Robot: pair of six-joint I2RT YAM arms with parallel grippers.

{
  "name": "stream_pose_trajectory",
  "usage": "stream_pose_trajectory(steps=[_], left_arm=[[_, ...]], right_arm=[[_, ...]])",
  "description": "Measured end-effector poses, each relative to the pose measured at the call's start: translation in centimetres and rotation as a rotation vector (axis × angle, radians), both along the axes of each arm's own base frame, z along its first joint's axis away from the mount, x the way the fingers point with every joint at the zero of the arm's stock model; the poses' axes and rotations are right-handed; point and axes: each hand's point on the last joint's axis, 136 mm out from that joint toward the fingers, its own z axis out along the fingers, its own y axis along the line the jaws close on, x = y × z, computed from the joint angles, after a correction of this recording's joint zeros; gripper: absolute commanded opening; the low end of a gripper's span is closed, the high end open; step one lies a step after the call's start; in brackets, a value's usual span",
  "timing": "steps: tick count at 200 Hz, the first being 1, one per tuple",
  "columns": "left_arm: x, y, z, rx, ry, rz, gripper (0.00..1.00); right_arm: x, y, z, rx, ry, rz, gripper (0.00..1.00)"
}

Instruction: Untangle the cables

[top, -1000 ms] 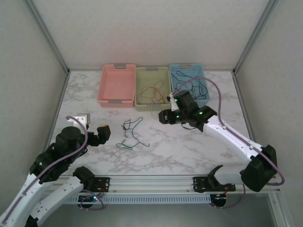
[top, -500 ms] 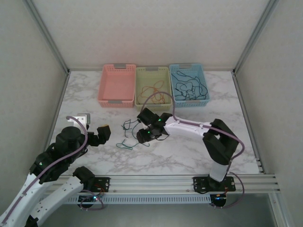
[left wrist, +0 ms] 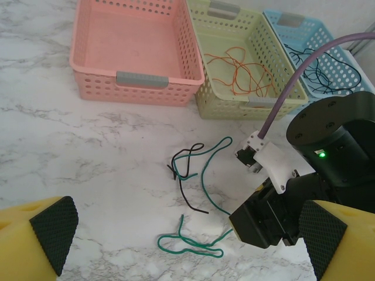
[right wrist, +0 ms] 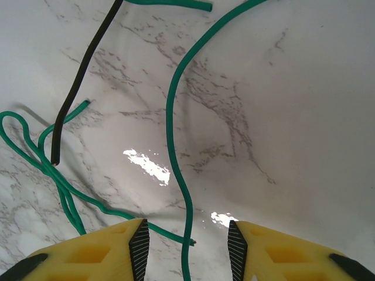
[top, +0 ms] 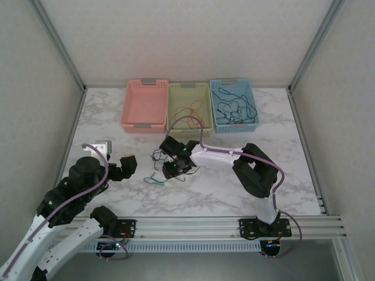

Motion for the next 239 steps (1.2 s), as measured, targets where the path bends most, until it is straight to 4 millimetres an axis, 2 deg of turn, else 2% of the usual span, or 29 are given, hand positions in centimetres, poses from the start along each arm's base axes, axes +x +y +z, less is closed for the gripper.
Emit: stream_pose_trajectory(steps=[14, 50, 88, 106, 131, 142, 161, 207, 239], left_arm=[[0.0, 0.0, 0.0, 0.0, 0.0, 0.0, 1.0], [0.0, 0.0, 0.0, 0.0, 0.0, 0.0, 1.0], [0.0, 0.0, 0.0, 0.0, 0.0, 0.0, 1.0], [0.0, 0.0, 0.0, 0.0, 0.0, 0.0, 1.0], [0.0, 0.0, 0.0, 0.0, 0.0, -0.001, 1.0], [0.0, 0.0, 0.0, -0.001, 0.001, -0.002, 1.0], [0.0, -0.1, 0.0, -0.001, 0.001, -0.003, 1.0], [0.0, -0.1, 0.0, -0.001, 0.001, -0.003, 1.0], [0.0, -0.1, 0.0, -0.001, 0.001, -0.003, 1.0]], right_arm=[[-0.3, 0.1, -0.3, -0.007, 0.005, 0.007, 0.42], [-0.7, 0.2, -1.2, -0.025, 0.015, 0.018, 0.28], [-0.6, 0.2, -1.3, -0.026, 0.015, 0.016, 0.12], [-0.6, 0.2, -1.3, -0.027, 0.015, 0.017, 0.09], [-0.6, 0.2, -1.2, -0.025, 0.014, 0.018, 0.0], [-0.7, 0.2, -1.0, -0.025, 0.014, 0.019, 0.0], [-0.7, 0.1, 0.3, -0.01, 0.001, 0.018, 0.0], [-0.3, 0.1, 5.9, 0.081, -0.082, 0.032, 0.0], [-0.2, -0.3, 6.8, 0.082, -0.106, 0.031, 0.0]])
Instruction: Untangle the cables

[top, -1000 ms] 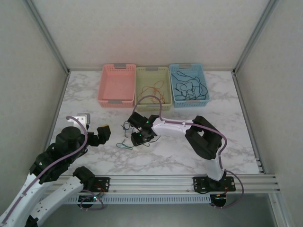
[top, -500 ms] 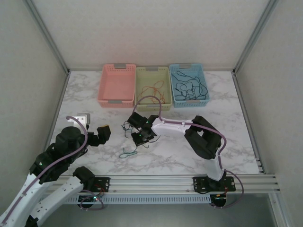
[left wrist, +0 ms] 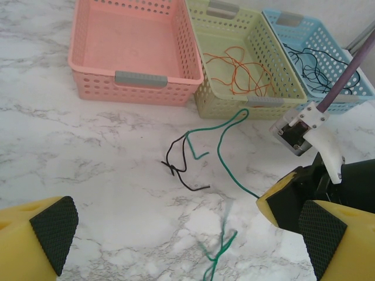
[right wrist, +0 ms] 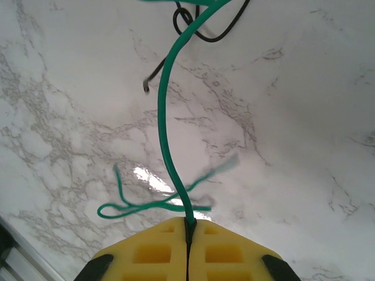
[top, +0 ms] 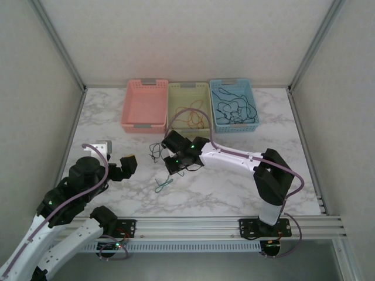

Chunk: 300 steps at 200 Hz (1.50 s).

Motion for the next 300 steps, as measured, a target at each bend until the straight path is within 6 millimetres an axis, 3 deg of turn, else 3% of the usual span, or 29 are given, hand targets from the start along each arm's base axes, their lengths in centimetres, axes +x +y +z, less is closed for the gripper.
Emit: stream_pose_trajectory(steps=[98, 116, 165, 179, 200, 228, 271, 300], left_arm=[[0.0, -0.1, 0.0, -0.001, 0.001, -0.003, 1.0], [0.0, -0.1, 0.0, -0.002, 0.001, -0.003, 1.0], [-0.3, 0.1, 0.3, -0.031, -0.009, 0.005, 1.0], [-0.4, 0.1, 0.4, -0.04, -0.013, 0.005, 1.0], [-0.4, 0.1, 0.4, -0.041, -0.013, 0.005, 1.0], [-0.4, 0.1, 0.4, -0.042, -0.013, 0.005, 1.0], [-0.3, 0.1, 0.2, -0.039, -0.01, 0.005, 1.0], [-0.3, 0.1, -0.2, -0.033, -0.002, 0.005, 1.0]], right_arm=[[-0.2, -0.7, 0.4, -0.01, -0.014, 0.012, 0.0], [-0.4, -1.4, 2.3, 0.014, -0.052, 0.023, 0.0], [-1.3, -3.1, 11.5, 0.208, -0.235, 0.086, 0.0], [-1.4, -3.3, 12.9, 0.233, -0.271, 0.097, 0.0], [-1.0, -2.9, 13.3, 0.23, -0.293, 0.112, 0.0], [1.9, -0.6, 13.9, 0.223, -0.29, 0.09, 0.0], [10.9, 4.8, 14.8, 0.242, -0.309, -0.007, 0.0], [16.1, 7.3, 13.1, 0.24, -0.297, -0.066, 0.0]])
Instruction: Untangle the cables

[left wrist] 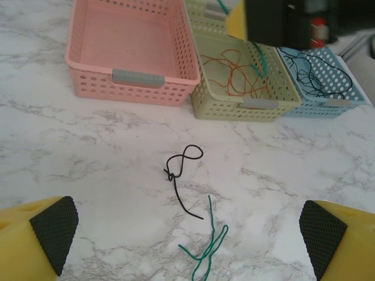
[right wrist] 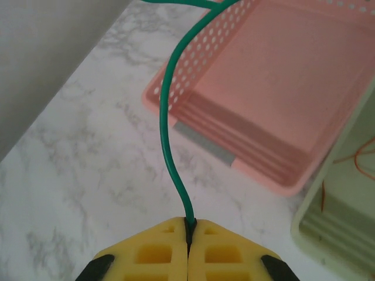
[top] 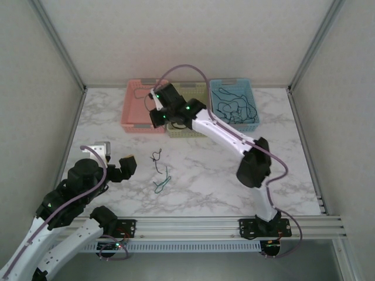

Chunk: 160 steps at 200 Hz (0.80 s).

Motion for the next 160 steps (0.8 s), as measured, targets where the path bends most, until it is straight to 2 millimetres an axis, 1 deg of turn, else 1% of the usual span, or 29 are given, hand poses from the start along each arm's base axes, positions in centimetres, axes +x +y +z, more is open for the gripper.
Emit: stream_pose_trajectory(steps=[16, 37, 60, 82, 104, 115, 125, 131, 140, 160], left_arm=[[0.0, 0.0, -0.2, 0.002, 0.004, -0.001, 1.0], [0.0, -0.1, -0.3, 0.002, 0.006, -0.003, 1.0], [0.0, -0.1, -0.2, 0.001, 0.005, -0.004, 1.0], [0.0, -0.2, -0.5, 0.003, 0.011, -0.008, 1.0], [0.0, -0.4, -0.7, 0.001, 0.016, -0.017, 1.0], [0.0, -0.4, -0.7, 0.0, 0.016, -0.018, 1.0], [0.0, -0.4, -0.7, 0.0, 0.017, -0.02, 1.0], [0.0, -0.5, -0.7, 0.0, 0.017, -0.02, 1.0], [0.0, -0.5, -0.7, 0.0, 0.017, -0.02, 1.0], [0.0, -0.5, -0.7, 0.0, 0.018, -0.02, 1.0]], right_arm=[[2.7, 1.5, -1.1, 0.018, 0.011, -0.018, 0.0], [5.2, 2.8, -2.6, 0.038, 0.012, -0.036, 0.0], [6.9, 3.7, -4.4, 0.057, 0.023, -0.055, 0.0], [7.9, 3.7, -6.5, 0.061, 0.058, -0.076, 0.0], [8.9, 3.4, -8.1, 0.069, 0.084, -0.092, 0.19], [9.4, 3.4, -8.8, 0.079, 0.095, -0.099, 0.33], [9.7, 3.3, -9.3, 0.078, 0.096, -0.097, 0.47], [9.7, 3.4, -9.4, 0.08, 0.098, -0.096, 0.53], [9.8, 3.5, -9.4, 0.087, 0.1, -0.097, 0.57], [9.8, 3.7, -8.7, 0.102, 0.09, -0.083, 0.58]])
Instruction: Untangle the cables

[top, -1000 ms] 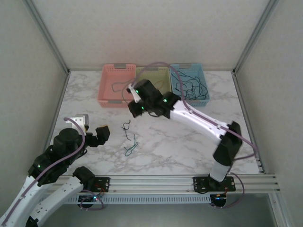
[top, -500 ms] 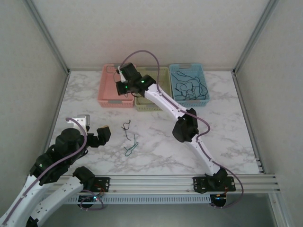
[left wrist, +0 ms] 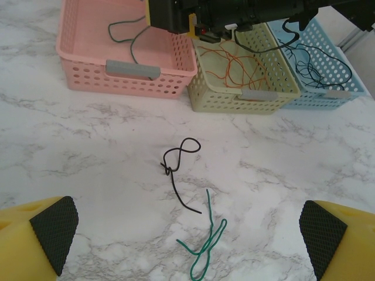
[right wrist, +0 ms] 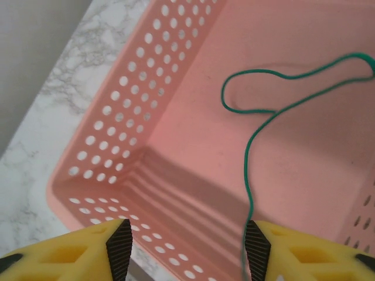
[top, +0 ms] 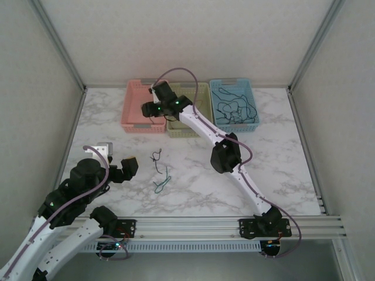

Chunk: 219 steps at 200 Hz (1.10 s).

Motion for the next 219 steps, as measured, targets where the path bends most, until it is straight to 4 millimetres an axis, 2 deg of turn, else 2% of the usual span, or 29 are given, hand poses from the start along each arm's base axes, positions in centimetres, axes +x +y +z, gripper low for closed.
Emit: stream_pose_trajectory(steps=[40, 54, 69, 95, 117, 137, 150, 171, 198, 219], left_arm=[[0.1, -0.2, -0.3, 0.007, 0.013, -0.004, 1.0], [0.2, -0.4, -0.4, 0.007, 0.02, -0.011, 1.0], [0.2, -0.7, -0.6, 0.0, 0.035, -0.021, 1.0], [0.4, -1.5, -1.2, -0.015, 0.071, -0.036, 0.97], [0.8, -2.1, -1.6, -0.026, 0.09, -0.038, 0.97], [1.1, -2.6, -2.4, -0.052, 0.104, -0.038, 0.96], [1.4, -3.1, -3.3, -0.067, 0.12, -0.037, 0.96], [1.8, -3.7, -5.0, -0.066, 0.162, -0.04, 0.96], [1.9, -4.3, -6.8, -0.064, 0.211, -0.049, 0.95], [1.8, -4.5, -7.4, -0.078, 0.228, -0.049, 0.95]], right_arm=[[-0.4, 0.0, 2.0, 0.018, -0.015, 0.02, 0.55], [-1.1, -0.5, 3.6, 0.013, -0.018, 0.033, 0.54], [-2.2, -1.6, 6.5, 0.013, -0.036, 0.041, 0.53], [-5.9, -5.2, 12.8, 0.025, -0.073, 0.05, 0.54], [-10.0, -9.6, 18.4, 0.075, -0.15, 0.036, 0.54], [-14.0, -13.9, 21.3, 0.123, -0.209, 0.019, 0.54], [-16.4, -16.5, 21.6, 0.142, -0.23, 0.002, 0.54], [-19.5, -20.1, 19.4, 0.138, -0.208, -0.032, 0.54], [-22.1, -22.7, 13.8, 0.074, -0.116, -0.051, 0.53], [-23.6, -24.5, 9.0, 0.0, -0.035, -0.077, 0.53]])
